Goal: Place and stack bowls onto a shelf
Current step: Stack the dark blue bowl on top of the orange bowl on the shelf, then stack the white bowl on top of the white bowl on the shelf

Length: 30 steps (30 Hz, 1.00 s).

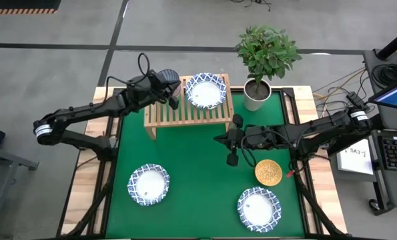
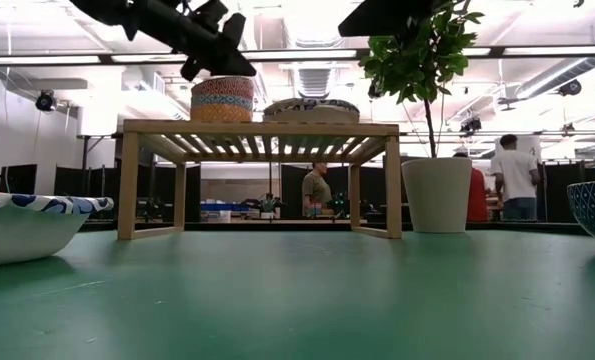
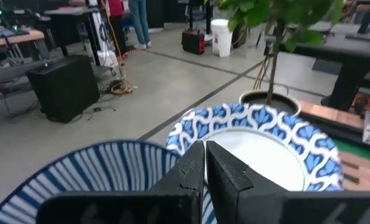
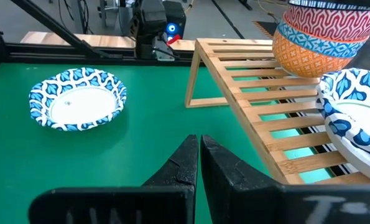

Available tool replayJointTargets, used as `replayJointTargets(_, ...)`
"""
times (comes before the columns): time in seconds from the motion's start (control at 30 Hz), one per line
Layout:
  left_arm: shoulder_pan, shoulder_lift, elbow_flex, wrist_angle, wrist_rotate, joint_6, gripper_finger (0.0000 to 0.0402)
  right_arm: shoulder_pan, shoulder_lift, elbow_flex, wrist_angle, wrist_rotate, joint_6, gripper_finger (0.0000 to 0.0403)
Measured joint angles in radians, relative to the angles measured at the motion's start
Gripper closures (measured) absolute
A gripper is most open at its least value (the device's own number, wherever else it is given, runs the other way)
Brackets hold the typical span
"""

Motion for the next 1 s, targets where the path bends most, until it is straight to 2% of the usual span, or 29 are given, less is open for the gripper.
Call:
replayJointTargets(0.3,0.005,0.021,0.0,-0.02,0.0,-0.023,0.0402,0.0,0.0,-0.006,0.0,0.0,0.008,0.0394)
replayJointTargets(0.63,0.005,-0.065,0.0,-0.032,0.0,-0.001,0.0402,0.0,0.0,-0.006,0.0,0.0,0.011,0.0394)
replayJointTargets(0.83,-0.007,-0.143,0.0,-0.194,0.003,-0.021,0.0402,0.0,0.0,-0.008,-0.042,-0.001,0.052,0.0394)
replayJointTargets(1.0,-0.088,-0.201,-0.002,-0.323,0.053,-0.087,0.0402,0.0,-0.001,0.027,-0.181,-0.014,0.166,0.0394)
